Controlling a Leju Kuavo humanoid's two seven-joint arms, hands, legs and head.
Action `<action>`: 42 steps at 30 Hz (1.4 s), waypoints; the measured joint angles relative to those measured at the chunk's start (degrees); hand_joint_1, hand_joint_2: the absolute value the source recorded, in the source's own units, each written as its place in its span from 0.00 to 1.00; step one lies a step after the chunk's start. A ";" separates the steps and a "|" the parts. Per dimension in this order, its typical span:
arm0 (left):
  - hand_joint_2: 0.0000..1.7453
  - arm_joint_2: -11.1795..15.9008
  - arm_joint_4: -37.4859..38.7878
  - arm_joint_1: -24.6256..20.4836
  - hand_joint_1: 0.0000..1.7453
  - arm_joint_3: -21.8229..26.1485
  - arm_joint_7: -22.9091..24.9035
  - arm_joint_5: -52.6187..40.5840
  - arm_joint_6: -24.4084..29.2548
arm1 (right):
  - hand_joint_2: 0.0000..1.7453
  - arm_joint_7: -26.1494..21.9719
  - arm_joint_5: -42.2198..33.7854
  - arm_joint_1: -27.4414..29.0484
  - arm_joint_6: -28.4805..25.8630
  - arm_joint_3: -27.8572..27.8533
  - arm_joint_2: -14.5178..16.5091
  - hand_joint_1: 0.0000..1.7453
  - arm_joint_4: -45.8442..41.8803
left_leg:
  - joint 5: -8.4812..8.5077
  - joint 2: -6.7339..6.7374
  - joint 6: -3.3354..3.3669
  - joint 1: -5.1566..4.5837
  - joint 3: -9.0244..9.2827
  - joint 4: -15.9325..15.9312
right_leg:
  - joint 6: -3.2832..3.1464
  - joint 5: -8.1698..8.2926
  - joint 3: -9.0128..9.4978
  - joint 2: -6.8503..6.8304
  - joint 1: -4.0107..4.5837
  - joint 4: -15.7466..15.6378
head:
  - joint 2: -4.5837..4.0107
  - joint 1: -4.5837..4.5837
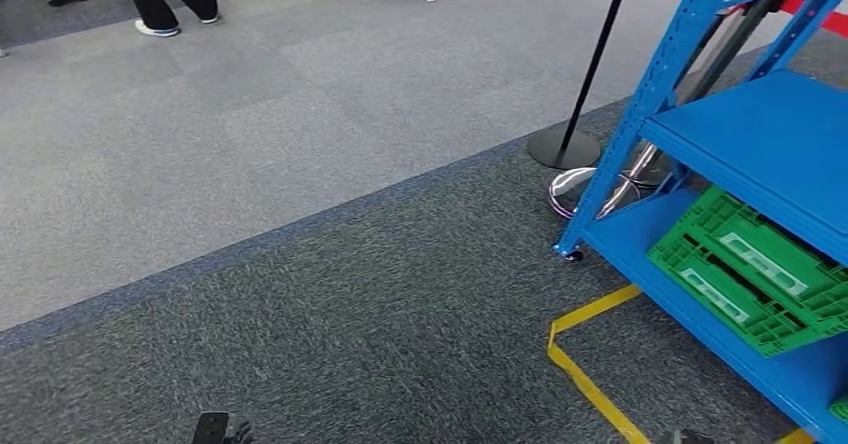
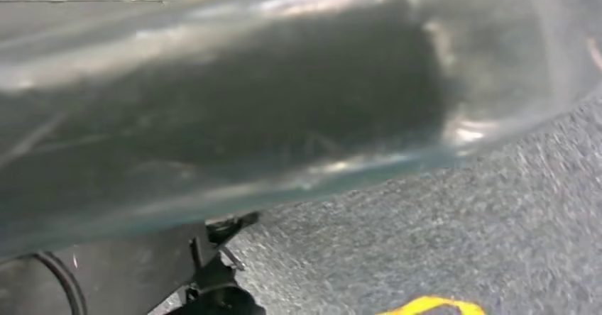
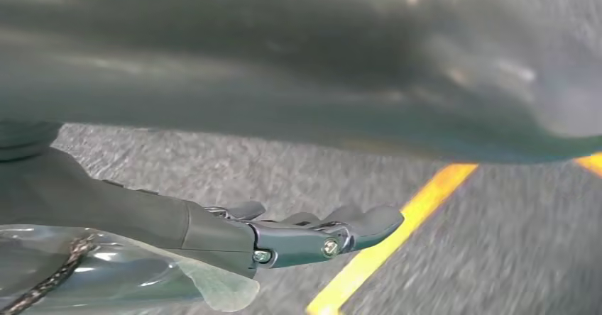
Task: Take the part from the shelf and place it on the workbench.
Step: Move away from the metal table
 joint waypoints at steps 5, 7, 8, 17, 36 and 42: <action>0.00 -0.02 0.01 0.23 0.00 0.01 0.00 -0.47 -0.04 | 0.00 -0.02 0.06 -0.14 0.04 -0.61 -0.01 0.00 0.00 | -5.88 -3.53 0.34 0.07 -6.79 14.82 | -0.83 0.20 -0.08 3.61 0.54 -0.01 | 0.01 -0.21; 0.00 -0.01 0.01 0.21 0.00 0.01 0.00 -0.50 -0.03 | 0.00 -0.02 0.06 -0.04 0.05 -0.77 -0.01 0.00 0.00 | -2.05 -4.24 1.28 -0.31 -5.42 10.60 | -0.89 0.24 0.04 5.26 0.73 0.00 | 0.01 -0.20; 0.00 0.03 0.01 0.21 0.00 0.01 0.00 -0.51 -0.03 | 0.00 -0.02 0.07 -0.02 0.05 -0.80 0.00 0.00 0.00 | 0.28 -5.57 1.89 -0.58 -3.85 6.58 | -0.89 0.26 0.06 6.02 0.70 -0.02 | 0.00 -0.19; 0.00 0.02 0.01 0.44 0.00 0.03 -0.12 -0.54 0.01 | 0.00 -0.07 0.51 0.59 0.17 -0.92 0.18 0.00 0.02 | 4.09 -4.96 3.24 -0.46 0.65 -4.86 | 0.96 -2.97 -4.34 3.97 0.71 5.68 | 0.00 -0.15; 0.00 -0.56 0.02 0.80 0.00 0.37 -0.15 -1.13 0.84 | 0.00 -0.07 1.77 0.64 0.28 -1.53 0.33 0.00 0.01 | -5.57 -3.53 0.30 0.29 -6.49 14.48 | -0.94 0.46 -0.58 4.12 0.45 0.17 | 0.00 -0.27; 0.00 -0.43 0.03 0.83 0.00 0.50 -0.13 -1.57 1.03 | 0.00 -0.07 2.33 0.66 0.32 -1.88 0.61 0.00 0.02 | 1.89 -8.30 3.48 -0.64 -0.09 -1.01 | -0.44 1.15 -1.15 8.22 0.57 0.09 | 0.00 -0.30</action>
